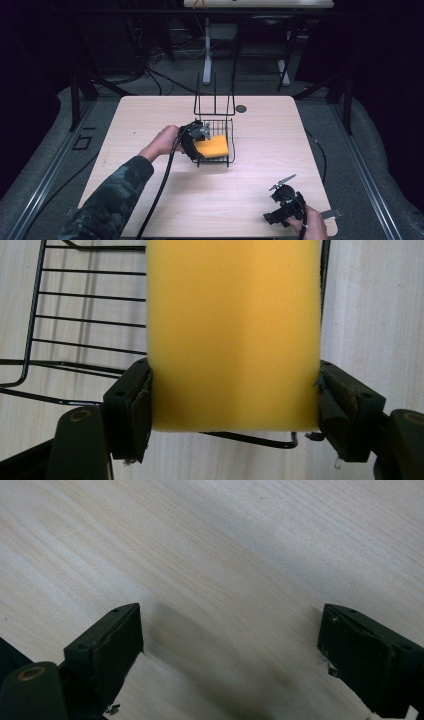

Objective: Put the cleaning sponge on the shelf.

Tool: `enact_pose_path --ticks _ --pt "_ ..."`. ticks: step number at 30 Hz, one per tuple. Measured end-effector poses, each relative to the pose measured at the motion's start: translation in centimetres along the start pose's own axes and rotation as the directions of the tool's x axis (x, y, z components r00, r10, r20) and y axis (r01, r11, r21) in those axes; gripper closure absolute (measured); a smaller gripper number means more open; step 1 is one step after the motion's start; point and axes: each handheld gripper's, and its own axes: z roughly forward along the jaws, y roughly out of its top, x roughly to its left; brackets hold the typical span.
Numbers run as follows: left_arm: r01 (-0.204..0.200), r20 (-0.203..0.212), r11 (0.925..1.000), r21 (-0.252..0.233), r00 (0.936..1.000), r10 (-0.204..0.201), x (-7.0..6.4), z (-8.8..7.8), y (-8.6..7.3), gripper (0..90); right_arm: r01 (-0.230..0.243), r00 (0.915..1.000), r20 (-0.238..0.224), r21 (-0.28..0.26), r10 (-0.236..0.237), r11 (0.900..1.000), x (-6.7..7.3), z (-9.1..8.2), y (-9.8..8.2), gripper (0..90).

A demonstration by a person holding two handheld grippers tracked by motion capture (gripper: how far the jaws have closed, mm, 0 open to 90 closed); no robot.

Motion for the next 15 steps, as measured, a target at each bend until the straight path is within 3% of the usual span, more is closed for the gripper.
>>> enact_pose_path --ticks 15 --pt "-0.026 0.038 0.9996 0.011 0.999 0.026 0.78 0.68 0.57 26.2 0.004 1.0 -0.005 0.005 -0.004 1.0 -0.05 -0.07 -0.01 10.3"
